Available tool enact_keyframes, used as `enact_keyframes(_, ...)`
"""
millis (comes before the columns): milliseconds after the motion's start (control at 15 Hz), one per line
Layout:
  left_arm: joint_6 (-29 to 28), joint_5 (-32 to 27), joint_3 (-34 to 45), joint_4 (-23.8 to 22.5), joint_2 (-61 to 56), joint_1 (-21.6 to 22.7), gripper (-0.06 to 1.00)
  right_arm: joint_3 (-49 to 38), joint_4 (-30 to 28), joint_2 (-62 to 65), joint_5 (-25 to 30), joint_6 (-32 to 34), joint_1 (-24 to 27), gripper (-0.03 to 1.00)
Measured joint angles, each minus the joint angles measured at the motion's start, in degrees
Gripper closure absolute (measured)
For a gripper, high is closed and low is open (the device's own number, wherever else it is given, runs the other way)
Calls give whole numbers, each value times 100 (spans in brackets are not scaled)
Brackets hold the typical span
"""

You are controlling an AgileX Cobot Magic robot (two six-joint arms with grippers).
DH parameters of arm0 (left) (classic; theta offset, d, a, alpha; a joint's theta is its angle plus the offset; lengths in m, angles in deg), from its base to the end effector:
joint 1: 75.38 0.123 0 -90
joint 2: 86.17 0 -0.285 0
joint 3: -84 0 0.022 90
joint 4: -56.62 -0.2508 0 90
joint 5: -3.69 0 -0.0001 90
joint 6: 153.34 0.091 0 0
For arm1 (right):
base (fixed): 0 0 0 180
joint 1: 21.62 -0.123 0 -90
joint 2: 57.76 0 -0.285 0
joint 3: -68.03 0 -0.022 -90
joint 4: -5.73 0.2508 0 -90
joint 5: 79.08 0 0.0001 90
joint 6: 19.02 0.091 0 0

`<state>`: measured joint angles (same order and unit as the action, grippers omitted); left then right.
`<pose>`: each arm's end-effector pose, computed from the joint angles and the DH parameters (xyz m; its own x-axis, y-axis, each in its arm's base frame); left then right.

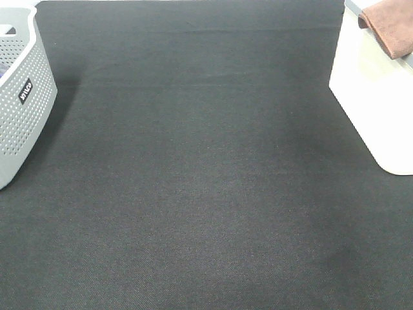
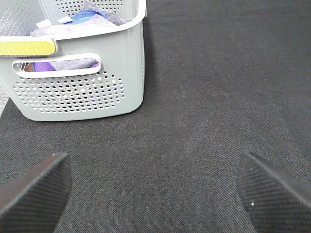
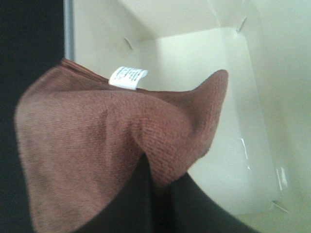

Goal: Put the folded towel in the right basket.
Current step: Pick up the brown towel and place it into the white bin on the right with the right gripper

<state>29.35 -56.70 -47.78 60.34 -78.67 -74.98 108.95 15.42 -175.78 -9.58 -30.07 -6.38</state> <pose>-0.0061 -0.0052 0.2796 -0.4386 0.0117 -0.8986 0.0502 0.9987 -0.0114 0.4121 -0.0974 0.3772 -0.8191 0.0873 -0.5669 0.0671 0.9961 0.0565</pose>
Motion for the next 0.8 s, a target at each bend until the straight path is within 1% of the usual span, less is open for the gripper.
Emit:
enact_keyframes(133, 0, 0, 0, 0, 0, 0, 7, 0, -218, -327, 0, -6, 0, 96)
enact_keyframes(200, 0, 0, 0, 0, 0, 0, 7, 0, -510, -625, 0, 126, 0, 94)
enact_keyframes(267, 0, 0, 0, 0, 0, 0, 7, 0, -510, -625, 0, 126, 0, 94)
enact_keyframes(333, 0, 0, 0, 0, 0, 0, 7, 0, -670, -796, 6, 218, 0, 91)
enact_keyframes(400, 0, 0, 0, 0, 0, 0, 7, 0, -693, -917, 17, 286, 0, 87)
enact_keyframes(467, 0, 0, 0, 0, 0, 0, 7, 0, -682, -991, 23, 355, 0, 79)
enact_keyframes(533, 0, 0, 0, 0, 0, 0, 7, 0, -682, -1031, 23, 441, 0, 64)
enact_keyframes(600, 0, 0, 0, 0, 0, 0, 7, 0, -682, -1020, 23, 596, 0, 41)
enact_keyframes(667, 0, 0, 0, 0, 0, 0, 7, 0, -688, -968, 23, 630, 0, 29)
enact_keyframes(733, 0, 0, 0, 0, 0, 0, 7, 0, -688, -888, 29, 653, 0, 22)
enact_keyframes(800, 0, 0, 0, 0, 0, 0, 7, 0, -682, -762, 29, 676, 0, 19)
